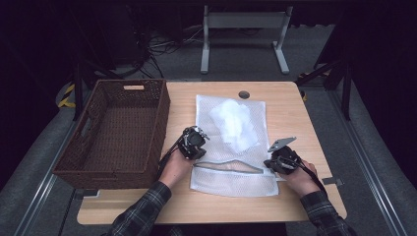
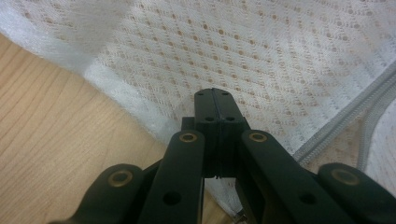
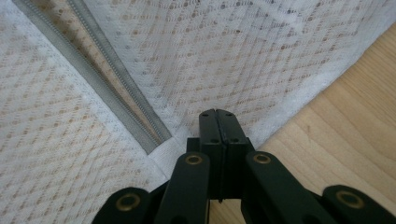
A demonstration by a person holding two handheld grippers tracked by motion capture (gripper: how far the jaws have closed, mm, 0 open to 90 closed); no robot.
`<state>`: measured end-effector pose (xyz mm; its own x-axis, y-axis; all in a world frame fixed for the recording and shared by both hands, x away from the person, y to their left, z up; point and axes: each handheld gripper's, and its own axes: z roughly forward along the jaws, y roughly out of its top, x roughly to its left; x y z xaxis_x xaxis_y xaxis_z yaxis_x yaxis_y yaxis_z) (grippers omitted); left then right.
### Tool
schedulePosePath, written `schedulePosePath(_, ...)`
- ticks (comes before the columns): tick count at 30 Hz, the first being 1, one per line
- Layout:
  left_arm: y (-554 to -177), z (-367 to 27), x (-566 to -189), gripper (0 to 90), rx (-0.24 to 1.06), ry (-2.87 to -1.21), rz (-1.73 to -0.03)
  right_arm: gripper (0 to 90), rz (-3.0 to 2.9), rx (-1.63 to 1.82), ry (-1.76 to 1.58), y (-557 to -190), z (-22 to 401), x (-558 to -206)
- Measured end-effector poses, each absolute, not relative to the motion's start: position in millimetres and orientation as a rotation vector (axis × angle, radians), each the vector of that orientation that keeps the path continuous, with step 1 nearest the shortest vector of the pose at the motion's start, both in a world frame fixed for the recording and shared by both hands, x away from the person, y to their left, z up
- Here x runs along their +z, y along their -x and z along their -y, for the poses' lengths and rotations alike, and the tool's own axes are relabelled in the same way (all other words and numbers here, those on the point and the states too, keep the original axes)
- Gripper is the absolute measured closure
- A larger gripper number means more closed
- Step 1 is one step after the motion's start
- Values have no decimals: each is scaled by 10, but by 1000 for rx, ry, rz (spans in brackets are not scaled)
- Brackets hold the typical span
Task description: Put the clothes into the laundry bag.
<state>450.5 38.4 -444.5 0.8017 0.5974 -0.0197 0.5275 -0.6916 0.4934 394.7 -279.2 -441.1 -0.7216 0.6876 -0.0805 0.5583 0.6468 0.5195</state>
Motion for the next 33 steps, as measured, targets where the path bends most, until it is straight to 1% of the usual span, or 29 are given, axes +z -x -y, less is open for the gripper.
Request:
schedulePosePath(2, -4490, -392, -4441, 900, 157, -2488, -845, 900, -2591, 686, -1000, -3960, 2786, -4414)
schedulePosePath(10, -4420, -465, -4356, 899, 135, -2437, -819, 898, -2557, 706, -992, -4022, 2785, -4401)
schedulePosePath(14, -4359, -520, -4316, 794, 109, -2409, -799, 779, -2541, 767, -1014, -4017, 2812, -4359)
schedulePosePath(15, -4331, -541, -4310, 751, 104, -2402, -795, 727, -2532, 783, -1028, -4015, 2819, -4350)
schedulePosePath(16, -4306, -559, -4302, 705, 102, -2398, -788, 698, -2524, 811, -1040, -4019, 2834, -4340)
schedulePosePath(18, -4290, -568, -4302, 623, 100, -2388, -780, 592, -2512, 844, -1037, -4012, 2850, -4326)
schedulePosePath(19, -4259, -586, -4296, 623, 88, -2377, -778, 592, -2512, 844, -1037, -4012, 2850, -4326)
schedulePosePath(20, -4230, -604, -4290, 585, 83, -2366, -770, 551, -2512, 881, -1030, -4010, 2865, -4319)
schedulePosePath(21, -4204, -615, -4290, 526, 71, -2359, -765, 484, -2509, 911, -1029, -4002, 2875, -4312)
schedulePosePath(22, -4179, -622, -4295, 487, 71, -2354, -759, 433, -2500, 926, -1022, -3989, 2876, -4309)
schedulePosePath(25, -4086, -623, -4322, 356, 95, -2343, -747, 345, -2511, 957, -992, -3956, 2882, -4303)
schedulePosePath(27, -4037, -627, -4331, 300, 109, -2343, -739, 294, -2514, 966, -981, -3944, 2883, -4301)
schedulePosePath(33, -3863, -677, -4356, 194, 128, -2330, -712, 229, -2502, 1023, -958, -3815, 2936, -4294)
